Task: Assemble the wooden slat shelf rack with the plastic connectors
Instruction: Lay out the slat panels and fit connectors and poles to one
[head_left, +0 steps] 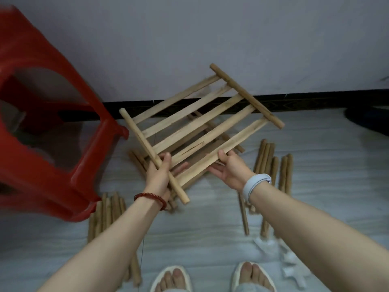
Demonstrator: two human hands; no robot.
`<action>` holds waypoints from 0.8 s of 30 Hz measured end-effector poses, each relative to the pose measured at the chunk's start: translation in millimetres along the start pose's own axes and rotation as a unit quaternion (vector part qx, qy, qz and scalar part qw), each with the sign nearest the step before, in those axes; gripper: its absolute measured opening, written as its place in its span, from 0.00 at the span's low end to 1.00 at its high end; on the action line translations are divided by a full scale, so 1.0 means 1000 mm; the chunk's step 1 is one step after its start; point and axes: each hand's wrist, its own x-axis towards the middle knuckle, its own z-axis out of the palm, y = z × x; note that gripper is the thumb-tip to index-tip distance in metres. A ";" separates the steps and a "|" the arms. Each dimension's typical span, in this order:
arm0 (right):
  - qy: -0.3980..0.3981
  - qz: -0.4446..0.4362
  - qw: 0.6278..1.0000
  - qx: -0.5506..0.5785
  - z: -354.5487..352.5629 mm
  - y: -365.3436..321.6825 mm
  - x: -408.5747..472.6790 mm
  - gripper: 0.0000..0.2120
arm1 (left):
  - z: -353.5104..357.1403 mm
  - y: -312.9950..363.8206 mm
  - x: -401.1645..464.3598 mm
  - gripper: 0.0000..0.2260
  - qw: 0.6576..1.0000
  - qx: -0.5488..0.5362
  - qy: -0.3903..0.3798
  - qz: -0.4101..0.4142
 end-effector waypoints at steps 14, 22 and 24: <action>0.061 0.071 0.677 -0.730 -0.165 0.083 -0.081 0.18 | -0.019 -0.034 -0.088 0.03 0.993 0.086 0.020 0.075; -0.004 0.054 0.471 -0.881 -0.178 0.120 -0.071 0.15 | -0.029 -0.048 -0.076 0.03 0.992 0.100 0.044 0.059; 0.012 0.041 0.518 -0.854 -0.172 0.119 -0.068 0.17 | -0.030 -0.047 -0.075 0.03 0.993 0.092 0.056 0.058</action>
